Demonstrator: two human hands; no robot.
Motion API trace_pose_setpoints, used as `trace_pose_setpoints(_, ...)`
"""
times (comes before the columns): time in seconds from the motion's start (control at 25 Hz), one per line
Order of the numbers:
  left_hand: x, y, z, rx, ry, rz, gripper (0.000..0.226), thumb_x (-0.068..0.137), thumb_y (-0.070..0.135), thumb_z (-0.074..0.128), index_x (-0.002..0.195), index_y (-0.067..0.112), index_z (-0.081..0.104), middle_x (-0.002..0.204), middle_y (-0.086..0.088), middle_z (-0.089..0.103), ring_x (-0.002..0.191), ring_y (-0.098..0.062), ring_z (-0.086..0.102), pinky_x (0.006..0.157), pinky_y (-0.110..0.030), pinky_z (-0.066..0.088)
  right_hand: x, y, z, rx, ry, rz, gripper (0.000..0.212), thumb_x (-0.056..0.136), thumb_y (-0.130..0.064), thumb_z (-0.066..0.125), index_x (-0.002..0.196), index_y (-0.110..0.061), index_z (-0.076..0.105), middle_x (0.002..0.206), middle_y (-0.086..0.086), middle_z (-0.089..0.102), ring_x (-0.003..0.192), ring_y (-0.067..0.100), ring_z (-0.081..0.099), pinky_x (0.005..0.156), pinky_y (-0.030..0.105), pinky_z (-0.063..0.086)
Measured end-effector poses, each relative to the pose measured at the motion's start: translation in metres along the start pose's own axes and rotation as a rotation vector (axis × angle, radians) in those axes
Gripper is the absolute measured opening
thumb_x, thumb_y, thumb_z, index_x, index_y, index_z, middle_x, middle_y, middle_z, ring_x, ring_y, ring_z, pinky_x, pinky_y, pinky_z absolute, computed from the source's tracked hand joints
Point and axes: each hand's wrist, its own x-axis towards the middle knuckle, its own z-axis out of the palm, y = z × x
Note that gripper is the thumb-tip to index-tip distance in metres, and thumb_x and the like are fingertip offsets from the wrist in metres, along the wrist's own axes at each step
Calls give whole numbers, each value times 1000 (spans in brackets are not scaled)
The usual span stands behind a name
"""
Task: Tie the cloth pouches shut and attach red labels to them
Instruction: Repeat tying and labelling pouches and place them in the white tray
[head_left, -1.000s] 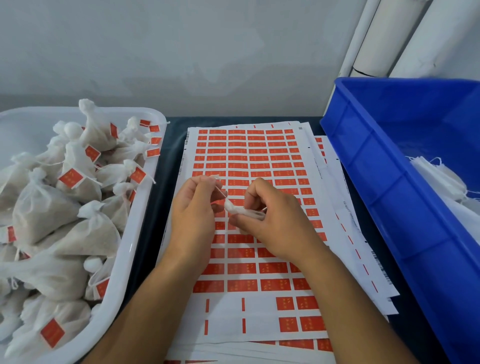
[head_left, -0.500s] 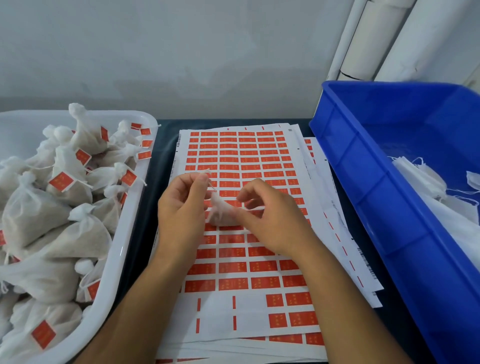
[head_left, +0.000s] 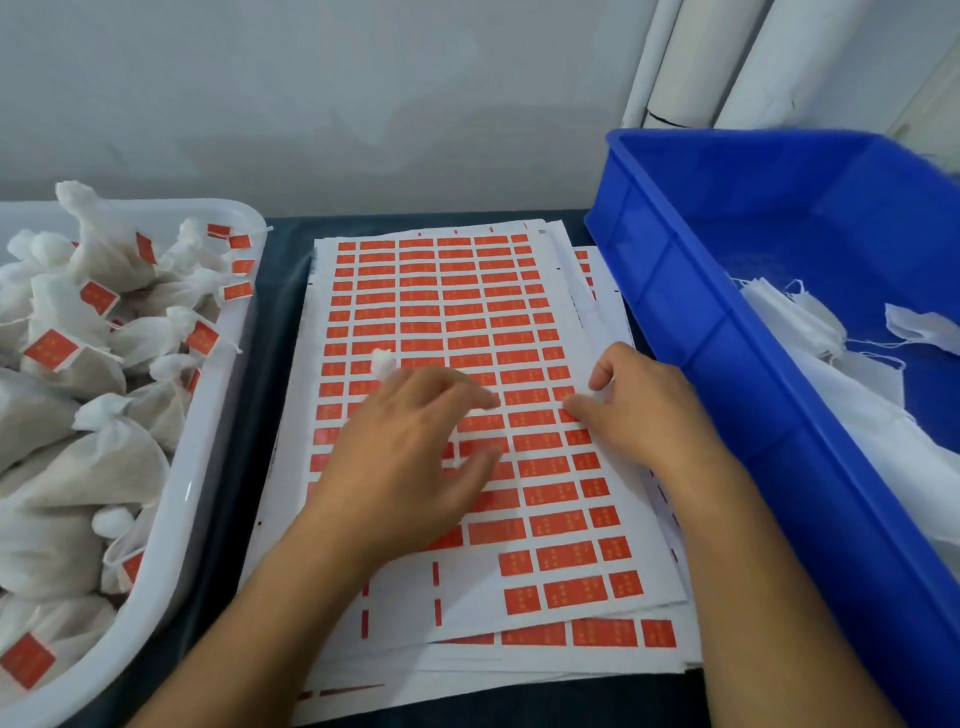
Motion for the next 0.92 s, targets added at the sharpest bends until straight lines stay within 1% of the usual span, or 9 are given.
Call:
trace_pose_setpoints(0.08,-2,1,7,45,-185,-17,68,83,77,54,144,50,39,153,25,40,140,-8,41,113,-42,37,3,-1,5,-8,56,-20,33,90,-59,67,91,-34,47,89,-15,63,73,8,66,67,33,58)
trace_pose_setpoints(0.16,-1,-1,13,45,-261,-44,76,83,79,54,149,50,31,158,25,31,146,-8,33,117,-44,34,4,-2,9,10,115,-35,30,91,-58,66,95,-34,49,93,-12,64,75,8,66,67,32,58)
trace_pose_setpoints(0.24,2,-6,16,19,-241,-68,76,84,75,57,150,50,28,161,25,27,150,-9,29,118,-45,32,4,0,11,62,167,-53,28,92,-55,67,101,-33,51,97,-11,62,77,7,64,61,24,51)
trace_pose_setpoints(0.32,5,-11,17,15,-201,-80,73,88,70,59,150,51,26,163,24,23,152,-11,25,118,-45,30,1,2,11,143,179,-70,26,93,-52,68,104,-34,54,101,-12,61,78,5,61,58,19,43)
trace_pose_setpoints(0.44,7,-15,19,38,-140,-103,65,92,63,57,149,50,29,164,22,25,152,-13,28,117,-45,31,-1,3,8,216,179,-80,23,93,-47,69,106,-36,54,105,-14,61,78,-1,57,57,15,35)
trace_pose_setpoints(0.56,8,-14,22,49,-129,-140,60,95,63,51,149,47,32,163,20,29,149,-14,35,116,-44,35,-3,7,2,253,205,-82,22,94,-45,71,106,-37,54,107,-16,61,77,-3,55,58,14,34)
trace_pose_setpoints(0.68,10,-14,25,59,-107,-162,60,95,63,48,150,45,33,164,18,29,150,-15,35,117,-45,35,-5,8,0,244,130,-83,24,94,-47,70,108,-37,54,105,-18,59,75,-4,55,57,14,34)
trace_pose_setpoints(0.84,9,-14,26,42,-73,-192,60,94,64,50,149,45,34,162,17,33,148,-16,37,115,-45,38,-5,9,-1,290,53,-74,28,93,-49,70,113,-37,54,107,-19,62,79,0,61,56,17,40)
trace_pose_setpoints(0.92,7,-13,27,47,-65,-203,61,94,64,50,149,44,35,162,16,35,147,-16,39,114,-45,39,-5,11,-6,309,26,-50,32,93,-50,69,116,-37,53,105,-18,62,79,-2,59,56,18,40)
